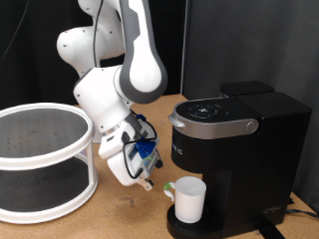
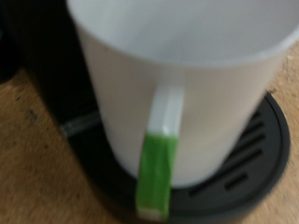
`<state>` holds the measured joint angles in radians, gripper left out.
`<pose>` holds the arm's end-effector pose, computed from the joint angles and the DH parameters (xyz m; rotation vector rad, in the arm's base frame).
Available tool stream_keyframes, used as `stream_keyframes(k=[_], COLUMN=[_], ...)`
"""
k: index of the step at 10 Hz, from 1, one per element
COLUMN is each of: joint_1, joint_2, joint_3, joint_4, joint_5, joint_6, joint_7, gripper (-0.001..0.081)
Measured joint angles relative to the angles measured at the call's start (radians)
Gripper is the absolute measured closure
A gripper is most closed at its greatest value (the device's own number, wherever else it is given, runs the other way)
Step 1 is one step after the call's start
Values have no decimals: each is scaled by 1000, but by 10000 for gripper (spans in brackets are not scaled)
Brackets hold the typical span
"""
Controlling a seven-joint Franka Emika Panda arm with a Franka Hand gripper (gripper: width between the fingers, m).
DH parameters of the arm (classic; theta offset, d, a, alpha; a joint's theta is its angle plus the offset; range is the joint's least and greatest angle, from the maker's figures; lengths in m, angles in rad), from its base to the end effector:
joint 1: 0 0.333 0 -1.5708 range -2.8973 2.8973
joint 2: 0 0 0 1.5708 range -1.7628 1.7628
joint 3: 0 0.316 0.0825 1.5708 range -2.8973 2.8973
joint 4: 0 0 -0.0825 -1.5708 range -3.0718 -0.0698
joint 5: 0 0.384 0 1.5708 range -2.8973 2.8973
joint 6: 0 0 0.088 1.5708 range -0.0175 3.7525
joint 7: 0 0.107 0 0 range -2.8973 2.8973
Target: Make a cup of coffee with the keurig machine
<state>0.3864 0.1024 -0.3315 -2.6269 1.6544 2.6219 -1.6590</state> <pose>0.3985 -0.0052 0.1973 -2.5798 -0.2343 -0.5865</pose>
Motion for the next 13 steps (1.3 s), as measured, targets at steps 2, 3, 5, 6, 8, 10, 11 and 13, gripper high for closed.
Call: stream_keyframes(k=[2, 3, 5, 6, 8, 10, 11, 13], joint_1=[-20, -20, -23, -30, -53, -77, -84, -99], joint_2=[-75, -73, -83, -111, -196, -284, -325, -404], joint_3=[-22, -21, -27, -36, -58, -71, -74, -76], joint_4=[-51, -51, -58, -68, -96, -115, -118, -119], joint_5=[-56, -56, -61, -78, -119, -191, -208, -274], joint_6=[0, 0, -7, -26, -60, -80, -81, -100], joint_7=[22, 22, 17, 17, 25, 81, 92, 154], gripper=[3, 3, 3, 3, 3, 3, 3, 3])
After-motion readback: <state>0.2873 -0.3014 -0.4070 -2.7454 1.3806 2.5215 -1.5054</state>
